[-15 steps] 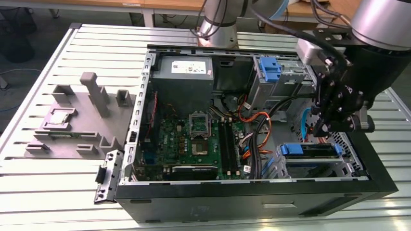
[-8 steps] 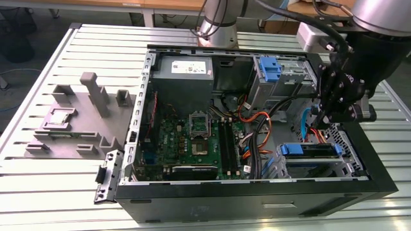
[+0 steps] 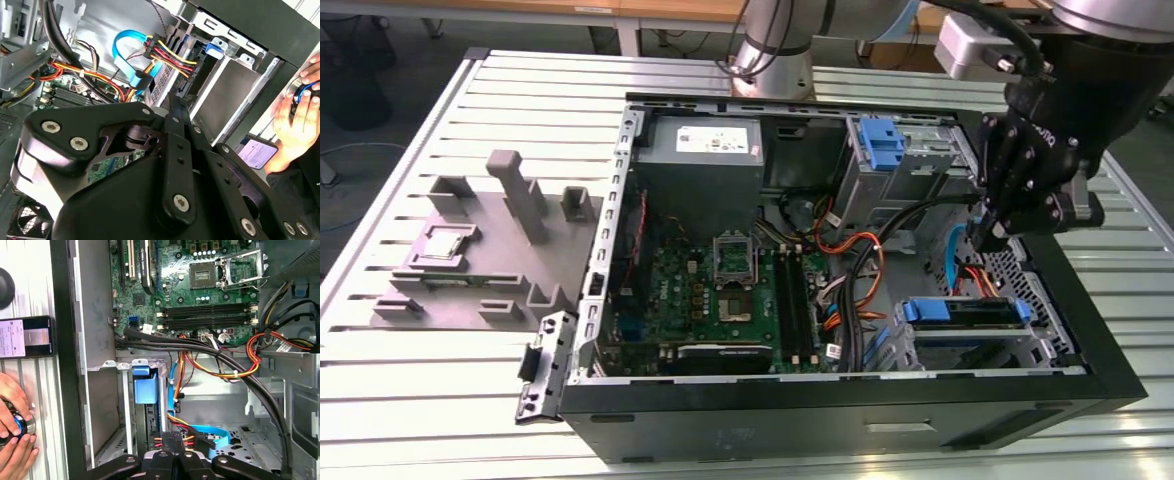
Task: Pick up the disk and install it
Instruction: 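Insert the second disk wire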
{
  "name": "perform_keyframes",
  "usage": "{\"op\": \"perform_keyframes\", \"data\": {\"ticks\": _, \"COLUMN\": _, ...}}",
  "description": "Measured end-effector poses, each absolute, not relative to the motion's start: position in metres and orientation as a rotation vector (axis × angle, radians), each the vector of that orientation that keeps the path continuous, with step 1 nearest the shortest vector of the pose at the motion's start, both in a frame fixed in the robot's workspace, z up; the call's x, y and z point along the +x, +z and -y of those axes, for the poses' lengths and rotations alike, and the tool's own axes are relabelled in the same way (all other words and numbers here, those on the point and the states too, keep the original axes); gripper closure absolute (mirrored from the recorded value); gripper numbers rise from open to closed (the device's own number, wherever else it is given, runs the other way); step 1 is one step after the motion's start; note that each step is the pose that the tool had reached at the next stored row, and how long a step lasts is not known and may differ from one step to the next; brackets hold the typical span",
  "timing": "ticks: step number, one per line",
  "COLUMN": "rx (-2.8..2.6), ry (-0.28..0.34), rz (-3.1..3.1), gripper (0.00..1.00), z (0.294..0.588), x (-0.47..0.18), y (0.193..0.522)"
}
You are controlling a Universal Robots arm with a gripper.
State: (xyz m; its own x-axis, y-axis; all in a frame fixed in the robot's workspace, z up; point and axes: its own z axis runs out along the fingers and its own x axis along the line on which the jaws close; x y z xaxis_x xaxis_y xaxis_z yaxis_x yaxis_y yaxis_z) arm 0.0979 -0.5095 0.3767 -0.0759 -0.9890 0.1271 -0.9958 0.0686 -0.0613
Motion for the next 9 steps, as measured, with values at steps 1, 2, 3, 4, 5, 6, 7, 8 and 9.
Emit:
{"op": "perform_keyframes", "data": {"ticks": 1, "rx": 2.098, "ry": 0.206, "rz": 2.257, "gripper": 0.90, "z": 0.507, "x": 0.098, "y": 0.377}}
{"op": "perform_keyframes", "data": {"ticks": 2, "rx": 2.098, "ry": 0.208, "rz": 2.256, "gripper": 0.90, "z": 0.503, "x": 0.098, "y": 0.377}}
{"op": "perform_keyframes", "data": {"ticks": 3, "rx": 2.097, "ry": 0.209, "rz": 2.255, "gripper": 0.90, "z": 0.500, "x": 0.098, "y": 0.377}}
{"op": "perform_keyframes", "data": {"ticks": 4, "rx": 2.097, "ry": 0.209, "rz": 2.255, "gripper": 0.90, "z": 0.497, "x": 0.098, "y": 0.377}}
{"op": "perform_keyframes", "data": {"ticks": 5, "rx": 2.097, "ry": 0.209, "rz": 2.255, "gripper": 0.90, "z": 0.494, "x": 0.098, "y": 0.377}}
{"op": "perform_keyframes", "data": {"ticks": 6, "rx": 2.097, "ry": 0.209, "rz": 2.255, "gripper": 0.90, "z": 0.492, "x": 0.098, "y": 0.377}}
{"op": "perform_keyframes", "data": {"ticks": 7, "rx": 2.097, "ry": 0.208, "rz": 2.254, "gripper": 0.90, "z": 0.489, "x": 0.098, "y": 0.377}}
{"op": "perform_keyframes", "data": {"ticks": 8, "rx": 2.097, "ry": 0.208, "rz": 2.254, "gripper": 0.90, "z": 0.487, "x": 0.098, "y": 0.377}}
{"op": "perform_keyframes", "data": {"ticks": 9, "rx": 2.097, "ry": 0.208, "rz": 2.254, "gripper": 0.90, "z": 0.485, "x": 0.098, "y": 0.377}}
